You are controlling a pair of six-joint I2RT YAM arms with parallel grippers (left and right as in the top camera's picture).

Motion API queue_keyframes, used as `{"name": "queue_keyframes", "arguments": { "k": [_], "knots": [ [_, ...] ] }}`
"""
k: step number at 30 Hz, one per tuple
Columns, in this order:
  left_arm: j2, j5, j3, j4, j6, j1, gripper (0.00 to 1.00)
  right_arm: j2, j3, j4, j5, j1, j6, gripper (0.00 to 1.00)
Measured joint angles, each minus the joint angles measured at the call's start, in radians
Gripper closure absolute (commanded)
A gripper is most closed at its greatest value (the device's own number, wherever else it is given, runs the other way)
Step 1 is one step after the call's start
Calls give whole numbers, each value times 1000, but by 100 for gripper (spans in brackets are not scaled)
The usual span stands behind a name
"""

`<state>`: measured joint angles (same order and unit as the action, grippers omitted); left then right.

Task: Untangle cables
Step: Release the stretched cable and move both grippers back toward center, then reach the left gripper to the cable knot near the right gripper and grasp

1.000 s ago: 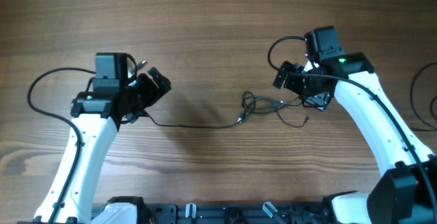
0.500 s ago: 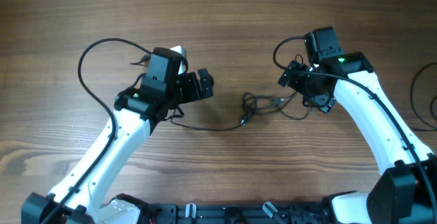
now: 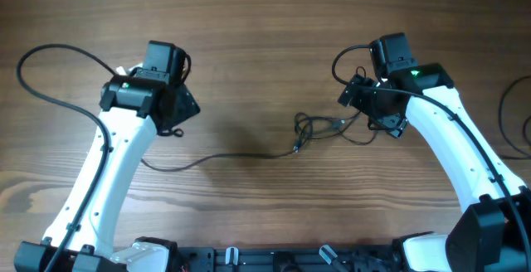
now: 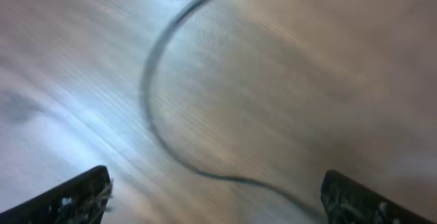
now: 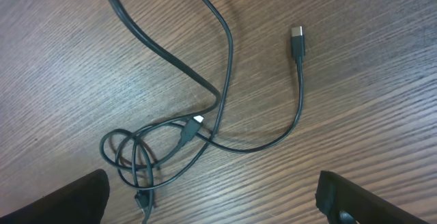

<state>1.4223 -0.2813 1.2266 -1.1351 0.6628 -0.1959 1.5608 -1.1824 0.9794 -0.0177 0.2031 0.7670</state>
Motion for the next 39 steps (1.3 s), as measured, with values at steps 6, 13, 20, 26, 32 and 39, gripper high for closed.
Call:
{"name": "queue_keyframes", "arguments": {
  "k": [6,13,20,26,32,39],
  "knots": [
    [21,383,2,379,-202,-51,22,0,0,2,0,0,1,0],
    [188,380,4,463,-315,-187,25,0,0,-36,-35,0,15,0],
    [405,333,4,555,-424,-319,23,0,0,-53,-50,0,18,0],
    [450,251,4,670,-450,-407,23,0,0,-54,-53,0,18,0],
    [463,229,4,707,-452,-426,23,0,0,-54,-52,0,18,0],
    [488,237,4,706,-439,-427,23,0,0,-69,-48,0,18,0]
  ]
}}
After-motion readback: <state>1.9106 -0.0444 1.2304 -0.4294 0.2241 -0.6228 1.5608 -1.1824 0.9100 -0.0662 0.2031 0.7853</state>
